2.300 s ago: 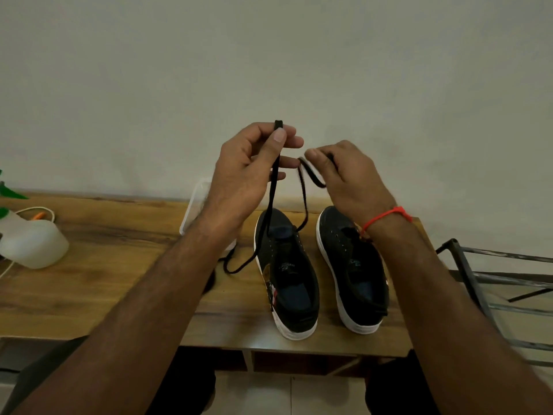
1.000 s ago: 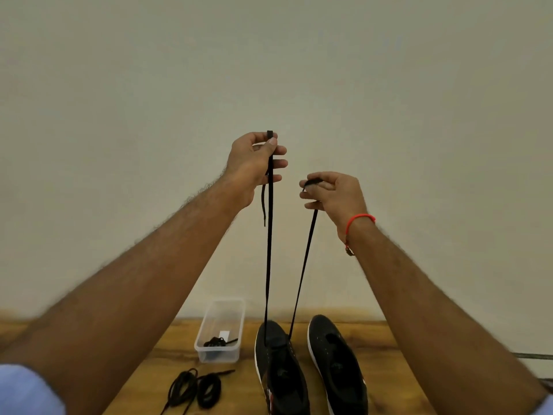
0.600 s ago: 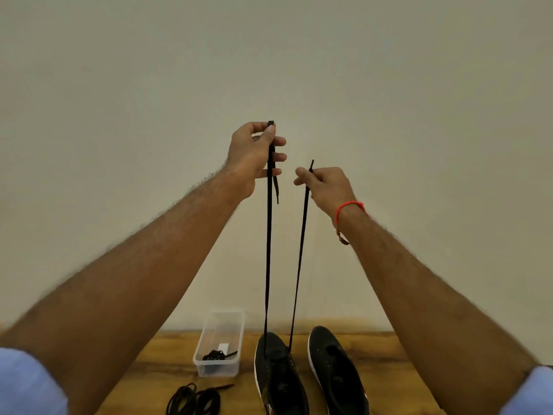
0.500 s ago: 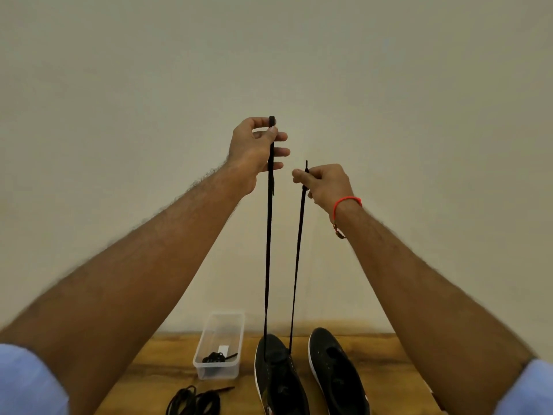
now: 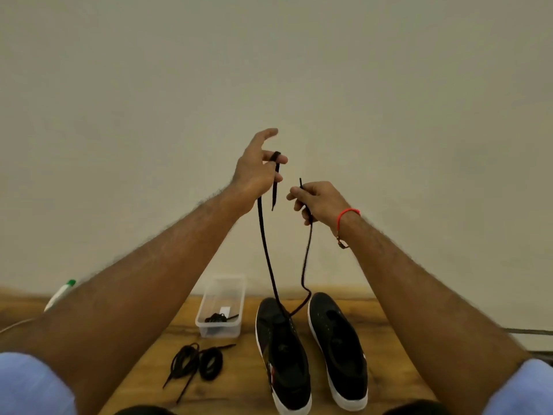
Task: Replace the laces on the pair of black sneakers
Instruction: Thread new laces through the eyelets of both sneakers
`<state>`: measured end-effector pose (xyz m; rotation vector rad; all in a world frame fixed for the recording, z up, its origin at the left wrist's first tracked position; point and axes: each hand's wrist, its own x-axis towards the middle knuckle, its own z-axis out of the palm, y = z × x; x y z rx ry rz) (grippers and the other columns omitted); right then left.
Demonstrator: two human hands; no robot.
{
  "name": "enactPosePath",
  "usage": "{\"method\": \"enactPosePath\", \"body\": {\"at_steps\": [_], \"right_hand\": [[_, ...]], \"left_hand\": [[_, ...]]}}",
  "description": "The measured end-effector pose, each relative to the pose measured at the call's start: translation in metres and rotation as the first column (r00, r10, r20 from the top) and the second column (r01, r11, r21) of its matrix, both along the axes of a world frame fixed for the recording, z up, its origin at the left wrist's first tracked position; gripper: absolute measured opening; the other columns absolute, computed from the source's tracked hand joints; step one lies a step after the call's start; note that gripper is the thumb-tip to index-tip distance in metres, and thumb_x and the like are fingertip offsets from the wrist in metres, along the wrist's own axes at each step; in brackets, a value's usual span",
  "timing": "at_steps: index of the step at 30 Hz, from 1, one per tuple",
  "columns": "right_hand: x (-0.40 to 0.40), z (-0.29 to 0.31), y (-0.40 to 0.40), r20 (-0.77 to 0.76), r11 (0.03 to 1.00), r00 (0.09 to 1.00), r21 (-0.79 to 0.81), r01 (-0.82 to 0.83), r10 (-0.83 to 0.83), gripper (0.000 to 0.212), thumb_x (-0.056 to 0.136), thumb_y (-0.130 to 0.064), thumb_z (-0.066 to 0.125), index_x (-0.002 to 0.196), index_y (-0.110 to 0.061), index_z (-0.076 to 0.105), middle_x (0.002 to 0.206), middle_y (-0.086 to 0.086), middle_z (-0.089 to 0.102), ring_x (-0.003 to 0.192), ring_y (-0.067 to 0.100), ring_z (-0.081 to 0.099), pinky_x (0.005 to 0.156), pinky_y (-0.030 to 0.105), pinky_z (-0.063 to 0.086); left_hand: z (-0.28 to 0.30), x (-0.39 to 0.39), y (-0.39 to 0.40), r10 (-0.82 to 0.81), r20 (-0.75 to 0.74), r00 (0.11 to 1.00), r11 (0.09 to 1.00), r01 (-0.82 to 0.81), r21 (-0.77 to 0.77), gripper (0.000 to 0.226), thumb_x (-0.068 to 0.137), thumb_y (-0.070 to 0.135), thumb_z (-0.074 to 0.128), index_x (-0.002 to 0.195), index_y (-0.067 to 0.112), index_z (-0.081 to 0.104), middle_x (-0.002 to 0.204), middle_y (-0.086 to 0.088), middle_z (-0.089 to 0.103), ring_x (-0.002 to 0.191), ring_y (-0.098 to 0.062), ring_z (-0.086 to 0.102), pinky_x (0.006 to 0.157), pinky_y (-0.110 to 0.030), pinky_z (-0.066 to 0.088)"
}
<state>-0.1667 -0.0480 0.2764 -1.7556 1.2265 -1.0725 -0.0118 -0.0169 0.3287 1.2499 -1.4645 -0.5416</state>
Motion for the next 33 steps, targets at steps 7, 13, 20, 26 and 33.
{"method": "enactPosePath", "body": {"at_steps": [7, 13, 20, 26, 33], "right_hand": [[0.001, -0.121, 0.004, -0.336, 0.995, 0.941, 0.100, -0.010, 0.043, 0.021, 0.099, -0.029, 0.060, 0.108, -0.016, 0.074, 0.089, -0.002, 0.071, 0.081, 0.013, 0.062, 0.069, 0.022, 0.044], [-0.003, -0.211, 0.008, -0.557, 0.984, 0.820, 0.173, -0.040, 0.131, 0.027, 0.102, -0.019, 0.053, 0.119, -0.010, 0.071, 0.121, 0.009, 0.070, 0.112, 0.024, 0.062, 0.099, 0.034, 0.048], [-0.008, -0.272, -0.006, -0.645, 0.982, 0.747, 0.180, -0.058, 0.162, 0.029, 0.103, -0.018, 0.044, 0.113, -0.012, 0.070, 0.110, 0.010, 0.070, 0.103, 0.029, 0.064, 0.092, 0.047, 0.052], [-0.008, -0.284, -0.019, -0.766, 0.978, 0.614, 0.198, -0.059, 0.192, 0.019, 0.102, -0.031, 0.052, 0.109, -0.020, 0.067, 0.104, 0.005, 0.068, 0.095, 0.027, 0.064, 0.082, 0.046, 0.057], [-0.010, -0.284, -0.018, -0.550, 0.960, 0.824, 0.279, 0.032, 0.133, 0.022, 0.099, -0.026, 0.055, 0.086, -0.009, 0.059, 0.083, 0.009, 0.064, 0.073, 0.020, 0.057, 0.059, 0.026, 0.043]], "left_hand": [[-0.138, 0.009, 0.003, -0.032, 0.258, 0.966, 0.987, -0.010, 0.159, 0.030, 0.102, 0.011, 0.054, 0.128, 0.017, 0.068, 0.133, 0.002, 0.065, 0.117, -0.016, 0.062, 0.102, -0.037, 0.054], [-0.251, 0.021, 0.014, -0.073, 0.425, 0.902, 0.925, -0.098, 0.367, 0.045, 0.100, 0.029, 0.061, 0.143, 0.017, 0.054, 0.149, 0.000, 0.051, 0.139, -0.017, 0.044, 0.116, -0.032, 0.035], [-0.319, 0.022, 0.010, -0.063, 0.411, 0.910, 0.832, -0.179, 0.525, 0.067, 0.093, 0.056, 0.062, 0.148, 0.020, 0.049, 0.146, 0.000, 0.047, 0.134, -0.021, 0.048, 0.104, -0.035, 0.045], [-0.332, 0.012, -0.001, -0.127, 0.519, 0.845, 0.818, -0.207, 0.537, 0.068, 0.091, 0.053, 0.065, 0.148, 0.022, 0.045, 0.148, 0.003, 0.046, 0.129, -0.020, 0.051, 0.102, -0.042, 0.050], [-0.331, 0.020, 0.010, -0.185, 0.460, 0.868, 0.737, -0.187, 0.649, 0.050, 0.092, 0.040, 0.064, 0.139, 0.027, 0.051, 0.129, 0.001, 0.056, 0.084, -0.016, 0.070, 0.062, -0.036, 0.063]]}}
